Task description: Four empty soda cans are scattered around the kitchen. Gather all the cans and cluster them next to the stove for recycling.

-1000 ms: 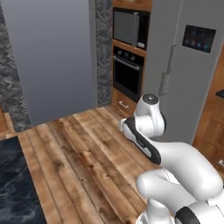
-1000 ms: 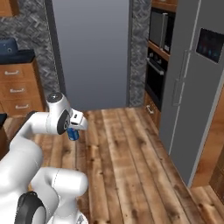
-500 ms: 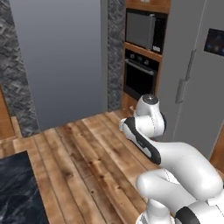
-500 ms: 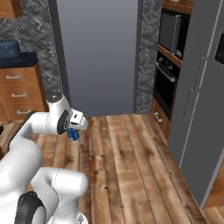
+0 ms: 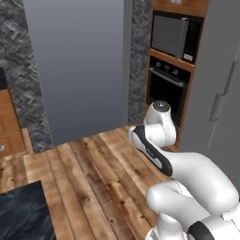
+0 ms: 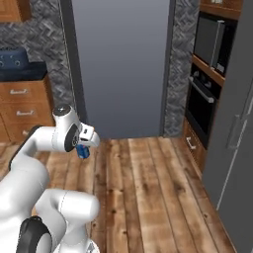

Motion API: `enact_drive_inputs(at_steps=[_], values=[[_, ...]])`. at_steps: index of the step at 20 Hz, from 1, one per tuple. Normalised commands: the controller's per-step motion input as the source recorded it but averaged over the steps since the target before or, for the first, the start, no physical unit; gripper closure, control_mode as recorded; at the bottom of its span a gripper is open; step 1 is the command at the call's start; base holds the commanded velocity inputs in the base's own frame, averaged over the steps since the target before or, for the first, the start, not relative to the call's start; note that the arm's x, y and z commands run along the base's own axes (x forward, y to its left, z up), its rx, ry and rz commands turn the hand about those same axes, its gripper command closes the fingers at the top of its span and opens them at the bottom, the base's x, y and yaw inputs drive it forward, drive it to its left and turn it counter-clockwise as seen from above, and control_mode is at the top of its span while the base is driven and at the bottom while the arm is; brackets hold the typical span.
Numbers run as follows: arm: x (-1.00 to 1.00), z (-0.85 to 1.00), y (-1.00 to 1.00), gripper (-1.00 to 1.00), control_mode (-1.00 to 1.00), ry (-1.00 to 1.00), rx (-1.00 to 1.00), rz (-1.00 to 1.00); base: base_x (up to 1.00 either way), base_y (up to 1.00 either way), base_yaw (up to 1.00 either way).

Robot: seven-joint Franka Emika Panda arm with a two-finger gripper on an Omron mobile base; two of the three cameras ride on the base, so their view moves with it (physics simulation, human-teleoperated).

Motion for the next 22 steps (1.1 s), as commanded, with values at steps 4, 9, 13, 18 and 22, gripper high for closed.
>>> enact_drive_inputs(at_steps=[4,9,13,18,22], values=[[0.0,0.0,0.0,1.0,1.0,0.0,0.0,0.0,0.66,0.0,0.13],[0.0,0.0,0.0,1.0,1.0,0.0,0.0,0.0,0.64,0.0,0.2],[0.0,0.0,0.0,1.0,1.0,0.0,0.0,0.0,0.62,0.0,0.27],[0.0,0.0,0.0,1.0,1.0,0.0,0.0,0.0,0.6,0.0,0.31],[0.0,0.0,0.0,1.0,1.0,0.0,0.0,0.0,0.6,0.0,0.31]])
